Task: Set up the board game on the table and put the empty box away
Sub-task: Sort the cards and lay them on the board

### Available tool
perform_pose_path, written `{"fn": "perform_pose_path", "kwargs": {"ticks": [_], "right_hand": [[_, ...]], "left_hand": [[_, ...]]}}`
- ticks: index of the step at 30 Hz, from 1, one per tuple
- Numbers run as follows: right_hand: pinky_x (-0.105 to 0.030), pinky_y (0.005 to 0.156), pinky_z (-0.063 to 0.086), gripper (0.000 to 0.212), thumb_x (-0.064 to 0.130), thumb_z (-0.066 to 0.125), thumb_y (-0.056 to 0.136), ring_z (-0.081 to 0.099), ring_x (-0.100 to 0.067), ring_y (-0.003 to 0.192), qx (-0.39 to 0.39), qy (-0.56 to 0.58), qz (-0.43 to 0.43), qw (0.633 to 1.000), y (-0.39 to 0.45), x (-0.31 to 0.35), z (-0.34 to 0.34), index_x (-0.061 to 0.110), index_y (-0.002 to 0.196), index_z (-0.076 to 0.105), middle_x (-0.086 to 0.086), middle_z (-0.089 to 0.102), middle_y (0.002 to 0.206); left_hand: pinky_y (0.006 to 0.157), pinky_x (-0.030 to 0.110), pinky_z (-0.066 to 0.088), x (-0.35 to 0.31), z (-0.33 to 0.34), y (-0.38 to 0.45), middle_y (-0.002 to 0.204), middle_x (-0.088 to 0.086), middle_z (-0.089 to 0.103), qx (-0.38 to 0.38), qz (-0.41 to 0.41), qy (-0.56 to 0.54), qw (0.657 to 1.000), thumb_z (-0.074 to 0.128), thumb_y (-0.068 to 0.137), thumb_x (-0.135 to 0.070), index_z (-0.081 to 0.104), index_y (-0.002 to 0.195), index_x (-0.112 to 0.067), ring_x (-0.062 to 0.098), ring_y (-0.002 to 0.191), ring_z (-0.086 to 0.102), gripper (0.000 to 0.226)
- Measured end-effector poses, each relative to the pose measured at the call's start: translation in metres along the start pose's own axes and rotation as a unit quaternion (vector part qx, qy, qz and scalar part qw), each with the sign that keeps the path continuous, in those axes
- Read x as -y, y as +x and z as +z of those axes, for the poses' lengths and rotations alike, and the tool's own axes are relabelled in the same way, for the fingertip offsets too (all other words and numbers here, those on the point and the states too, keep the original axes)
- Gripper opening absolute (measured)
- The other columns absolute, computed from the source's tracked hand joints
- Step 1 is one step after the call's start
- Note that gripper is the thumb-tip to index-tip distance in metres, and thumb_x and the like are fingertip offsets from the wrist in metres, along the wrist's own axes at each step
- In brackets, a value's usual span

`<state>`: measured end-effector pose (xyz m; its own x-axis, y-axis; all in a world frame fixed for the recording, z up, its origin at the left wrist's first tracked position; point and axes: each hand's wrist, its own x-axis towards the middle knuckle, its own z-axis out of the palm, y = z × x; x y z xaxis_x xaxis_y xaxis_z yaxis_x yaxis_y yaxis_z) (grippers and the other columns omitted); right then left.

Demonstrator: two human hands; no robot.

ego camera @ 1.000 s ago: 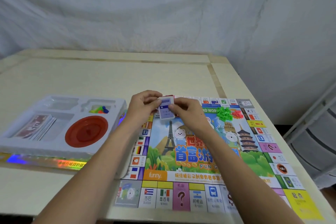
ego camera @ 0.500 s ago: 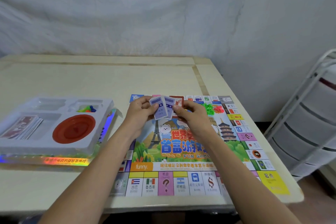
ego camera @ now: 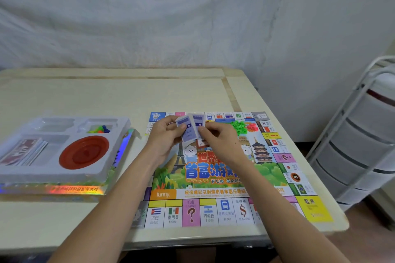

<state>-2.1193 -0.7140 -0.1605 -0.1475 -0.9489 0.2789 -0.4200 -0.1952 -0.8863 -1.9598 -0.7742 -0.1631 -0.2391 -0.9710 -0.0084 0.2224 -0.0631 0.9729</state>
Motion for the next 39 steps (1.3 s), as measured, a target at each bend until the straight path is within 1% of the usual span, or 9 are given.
{"fn": "perform_pose_path", "kwargs": {"ticks": [4, 9, 14, 18, 22, 26, 29, 31, 39], "right_hand": [[-0.034, 0.056, 0.050, 0.022, 0.035, 0.075, 0.083, 0.054, -0.008, 0.052, -0.066, 0.032, 0.050, 0.996, 0.002, -0.001, -0.003, 0.017, 0.071, 0.071, 0.002, 0.065, 0.060], [-0.031, 0.054, 0.047, 0.020, 0.039, 0.077, 0.080, 0.053, -0.010, 0.053, -0.071, 0.066, 0.060, 0.994, 0.001, -0.002, -0.002, 0.019, 0.079, 0.075, -0.004, 0.069, 0.067], [-0.032, 0.059, 0.041, 0.036, 0.031, 0.054, 0.099, 0.050, -0.014, 0.059, 0.028, 0.006, 0.025, 0.999, 0.000, -0.005, -0.006, 0.008, 0.074, 0.066, -0.013, 0.061, 0.067], [-0.030, 0.059, 0.041, 0.035, 0.026, 0.055, 0.099, 0.049, -0.012, 0.058, 0.071, -0.071, -0.003, 0.995, 0.004, -0.005, -0.005, 0.006, 0.072, 0.064, -0.009, 0.061, 0.064], [-0.010, 0.061, 0.046, 0.022, 0.014, 0.051, 0.100, 0.061, -0.001, 0.078, 0.041, -0.066, 0.032, 0.996, 0.016, -0.013, -0.008, 0.018, 0.112, 0.069, 0.004, 0.067, 0.091], [-0.019, 0.046, 0.041, 0.032, 0.010, 0.059, 0.095, 0.058, -0.010, 0.061, -0.024, -0.026, 0.093, 0.995, 0.038, -0.019, -0.010, 0.025, 0.123, 0.050, 0.000, 0.059, 0.076], [-0.030, 0.064, 0.055, 0.023, 0.013, 0.067, 0.089, 0.067, -0.017, 0.082, -0.008, -0.069, 0.078, 0.995, 0.067, -0.016, -0.001, 0.017, 0.112, 0.064, -0.002, 0.066, 0.088], [-0.029, 0.074, 0.051, 0.021, 0.013, 0.069, 0.088, 0.063, -0.016, 0.089, 0.010, -0.119, 0.058, 0.991, 0.089, -0.012, 0.008, 0.014, 0.109, 0.070, -0.005, 0.069, 0.099], [-0.020, 0.078, 0.048, 0.024, 0.009, 0.067, 0.088, 0.063, -0.017, 0.097, 0.083, -0.261, 0.070, 0.959, 0.132, -0.025, 0.040, 0.010, 0.112, 0.070, -0.008, 0.068, 0.114]], "left_hand": [[0.069, 0.032, 0.060, 0.001, -0.001, -0.001, 0.092, 0.010, 0.076, 0.008, 0.001, 0.025, 1.000, 0.061, 0.091, 0.003, 0.063, 0.108, -0.002, 0.022, 0.081, 0.073, 0.018], [0.068, 0.031, 0.060, 0.002, -0.003, 0.000, 0.095, 0.009, 0.076, 0.007, -0.005, 0.008, 1.000, 0.060, 0.092, 0.003, 0.063, 0.108, -0.004, 0.021, 0.083, 0.073, 0.019], [0.071, 0.033, 0.061, 0.004, -0.005, 0.002, 0.091, 0.008, 0.077, 0.005, 0.009, 0.043, 0.999, 0.063, 0.090, 0.002, 0.065, 0.104, -0.008, 0.022, 0.083, 0.073, 0.018], [0.071, 0.030, 0.060, 0.006, -0.007, 0.001, 0.087, 0.004, 0.077, 0.017, 0.029, 0.090, 0.995, 0.066, 0.088, 0.004, 0.067, 0.105, -0.011, 0.021, 0.082, 0.074, 0.023], [0.074, 0.031, 0.058, 0.004, -0.023, 0.011, 0.099, 0.005, 0.074, -0.112, 0.041, 0.084, 0.989, 0.061, 0.092, 0.002, 0.067, 0.110, -0.013, 0.019, 0.089, 0.071, 0.024], [0.076, 0.031, 0.054, -0.004, -0.041, 0.032, 0.107, 0.008, 0.069, -0.258, 0.068, 0.025, 0.963, 0.054, 0.097, -0.001, 0.062, 0.115, -0.013, 0.020, 0.093, 0.067, 0.023], [0.076, 0.030, 0.054, -0.014, -0.040, 0.044, 0.098, 0.004, 0.068, -0.272, 0.090, -0.009, 0.958, 0.055, 0.096, 0.000, 0.061, 0.108, -0.016, 0.019, 0.092, 0.066, 0.021], [0.077, 0.029, 0.055, -0.018, -0.037, 0.050, 0.099, 0.004, 0.069, -0.267, 0.097, -0.013, 0.959, 0.056, 0.096, -0.001, 0.062, 0.106, -0.016, 0.018, 0.091, 0.067, 0.020], [0.081, 0.038, 0.057, -0.019, -0.036, 0.077, 0.104, 0.006, 0.072, -0.241, 0.071, -0.068, 0.966, 0.056, 0.096, -0.001, 0.064, 0.106, -0.015, 0.019, 0.092, 0.070, 0.019]]}}
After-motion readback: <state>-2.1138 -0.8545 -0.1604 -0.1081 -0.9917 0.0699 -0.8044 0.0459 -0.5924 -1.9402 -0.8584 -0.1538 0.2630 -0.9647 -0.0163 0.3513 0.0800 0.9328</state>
